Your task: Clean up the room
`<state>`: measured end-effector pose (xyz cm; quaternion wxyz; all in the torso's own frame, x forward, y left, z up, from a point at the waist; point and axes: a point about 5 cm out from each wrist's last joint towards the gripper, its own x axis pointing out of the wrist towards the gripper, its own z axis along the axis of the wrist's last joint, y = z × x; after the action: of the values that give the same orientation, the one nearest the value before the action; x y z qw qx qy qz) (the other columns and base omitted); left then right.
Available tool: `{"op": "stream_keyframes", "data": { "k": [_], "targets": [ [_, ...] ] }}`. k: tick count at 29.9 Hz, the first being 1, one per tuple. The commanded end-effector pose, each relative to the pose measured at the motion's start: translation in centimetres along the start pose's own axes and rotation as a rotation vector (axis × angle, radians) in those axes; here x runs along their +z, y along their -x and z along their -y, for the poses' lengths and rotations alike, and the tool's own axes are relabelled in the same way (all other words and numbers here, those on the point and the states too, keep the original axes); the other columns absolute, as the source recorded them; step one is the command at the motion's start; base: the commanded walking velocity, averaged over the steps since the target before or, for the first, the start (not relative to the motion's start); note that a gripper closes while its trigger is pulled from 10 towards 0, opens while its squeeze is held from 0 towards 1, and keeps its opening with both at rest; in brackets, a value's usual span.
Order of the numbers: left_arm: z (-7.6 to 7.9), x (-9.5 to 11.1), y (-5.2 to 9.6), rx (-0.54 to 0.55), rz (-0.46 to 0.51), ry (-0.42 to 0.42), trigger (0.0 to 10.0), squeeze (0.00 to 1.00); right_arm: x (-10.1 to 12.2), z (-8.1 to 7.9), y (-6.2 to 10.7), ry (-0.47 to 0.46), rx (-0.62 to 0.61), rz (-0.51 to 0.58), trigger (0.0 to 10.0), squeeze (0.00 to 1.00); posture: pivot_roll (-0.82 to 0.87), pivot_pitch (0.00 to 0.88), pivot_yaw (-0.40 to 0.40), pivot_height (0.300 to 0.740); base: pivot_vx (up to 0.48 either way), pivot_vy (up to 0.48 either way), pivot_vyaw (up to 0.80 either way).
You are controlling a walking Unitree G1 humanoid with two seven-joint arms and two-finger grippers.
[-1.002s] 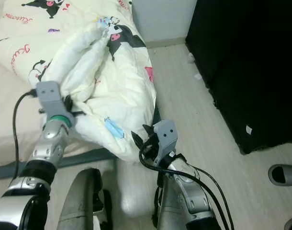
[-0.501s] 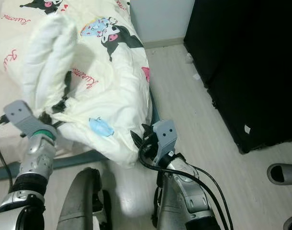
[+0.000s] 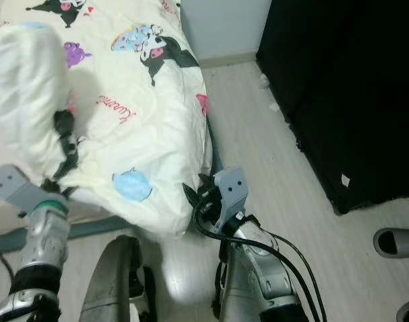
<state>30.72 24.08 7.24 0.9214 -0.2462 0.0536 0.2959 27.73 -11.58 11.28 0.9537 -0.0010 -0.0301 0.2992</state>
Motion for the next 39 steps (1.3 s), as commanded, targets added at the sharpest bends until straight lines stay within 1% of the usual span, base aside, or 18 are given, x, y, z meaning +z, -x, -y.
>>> {"op": "stream_keyframes", "data": {
  "k": [1, 4, 5, 8, 9, 11, 12, 13, 14, 15, 16, 24, 25, 26, 29, 35, 38, 39],
  "targets": [
    [-2.5, -1.6, 0.7, 0.068, -0.066, -0.021, 0.0, 0.0, -0.9, -0.3, 0.5, -0.007, 0.003, -0.032, 10.0, 0.0, 0.05, 0.247, 0.099, 0.604, 0.0, 0.0, 0.0],
    [-3.1, -1.8, 1.0, 0.065, -0.064, -0.04, 0.0, 0.0, -1.0, -0.3, 0.5, -0.008, 0.004, -0.033, 10.0, 0.0, 0.06, 0.247, 0.098, 0.604, 0.0, 0.0, 0.0],
    [-3.1, -1.8, 1.1, 0.051, -0.06, -0.055, 0.6, 0.0, -1.1, -0.4, 0.5, -0.009, 0.006, -0.034, 10.0, 0.0, 0.06, 0.245, 0.096, 0.604, 0.0, 0.0, 0.0],
    [-2.8, -1.7, 1.4, 0.015, -0.051, -0.084, 0.9, 0.0, -1.1, -0.4, 0.4, -0.008, 0.01, -0.034, 10.0, 0.0, 0.06, 0.244, 0.095, 0.604, 0.0, 0.0, 0.0],
    [-2.6, -1.6, 1.5, -0.004, -0.043, -0.11, 6.4, 0.0, -1.1, -0.4, 0.4, -0.008, 0.01, -0.033, 10.0, 0.0, 0.06, 0.241, 0.094, 0.604, 0.0, 0.0, 0.0],
    [-2.4, -1.5, 1.5, -0.016, -0.037, -0.13, 6.4, 0.0, -1.1, -0.4, 0.3, -0.007, 0.01, -0.033, 10.0, 0.0, 0.06, 0.241, 0.094, 0.604, 0.0, 0.0, 0.0],
    [-2.4, -1.3, 1.6, -0.024, -0.022, -0.15, 10.0, 0.0, -1.1, -0.4, 0.3, -0.007, 0.01, -0.033, 10.0, 0.0, 0.06, 0.24, 0.093, 0.604, 0.0, 0.0, 0.0],
    [-2.3, -1.2, 1.6, -0.028, -0.012, -0.163, 10.0, 0.0, -1.1, -0.4, 0.3, -0.007, 0.01, -0.033, 10.0, 0.0, 0.06, 0.24, 0.093, 0.604, 0.0, 0.0, 0.0],
    [-2.4, -0.9, 1.6, -0.032, 0.007, -0.176, 10.0, 0.27, -1.1, -0.4, 0.4, -0.007, 0.01, -0.034, 10.0, 0.0, 0.05, 0.238, 0.092, 0.604, 0.0, 0.0, 0.0],
    [-2.4, -0.6, 1.7, -0.036, 0.018, -0.185, 10.0, 0.7, -1.1, -0.4, 0.4, -0.007, 0.01, -0.034, 10.0, 0.0, 0.05, 0.238, 0.092, 0.604, 0.0, 0.0, 0.0],
    [-2.5, -0.3, 1.8, -0.037, 0.036, -0.193, 10.0, 1.0, -1.2, -0.4, 0.4, -0.007, 0.011, -0.035, 10.0, 0.0, 0.06, 0.236, 0.091, 0.604, 0.0, 0.0, 0.0],
    [-2.9, 0.8, 2.2, -0.043, 0.097, -0.247, 10.0, 1.0, -1.3, -0.5, 0.5, -0.007, 0.016, -0.04, 10.0, 0.0, 0.06, 0.228, 0.087, 0.604, 0.0, 0.0, 0.0],
    [-3.1, 1.1, 2.3, -0.046, 0.109, -0.268, 10.0, 0.75, -1.3, -0.5, 0.4, -0.007, 0.017, -0.041, 10.0, 0.0, 0.06, 0.228, 0.088, 0.604, 0.0, 0.0, 0.0],
    [-3.7, 1.6, 2.4, -0.04, 0.13, -0.295, 10.0, 0.0, -1.4, -0.6, 0.4, -0.007, 0.019, -0.041, 10.0, 0.0, 0.06, 0.228, 0.088, 0.604, 0.0, 0.0, 0.0],
    [-4.4, 2.1, 2.5, -0.025, 0.15, -0.317, 10.0, 0.0, -1.4, -0.6, 0.4, -0.006, 0.021, -0.044, 10.0, 0.0, 0.06, 0.229, 0.088, 0.604, 0.0, 0.0, 0.0],
    [-8.5, 3.6, 3.5, 0.042, 0.175, -0.392, 10.0, 0.0, -2.1, -1.1, 0.5, -0.011, 0.055, -0.079, 10.0, 0.0, 0.07, 0.236, 0.082, 0.604, 0.0, 0.0, 0.0],
    [-9.0, 3.7, 3.7, 0.045, 0.175, -0.409, 10.0, 0.0, -2.2, -1.2, 0.5, -0.011, 0.062, -0.084, 10.0, 0.0, 0.07, 0.236, 0.081, 0.604, 0.0, 0.0, 0.0],
    [-10.0, 4.1, 4.0, 0.044, 0.18, -0.452, 10.0, 0.0, -2.4, -1.4, 0.5, -0.01, 0.072, -0.099, 10.0, 0.0, 0.07, 0.237, 0.077, 0.604, 0.0, 0.0, 0.0]
  ]
}}
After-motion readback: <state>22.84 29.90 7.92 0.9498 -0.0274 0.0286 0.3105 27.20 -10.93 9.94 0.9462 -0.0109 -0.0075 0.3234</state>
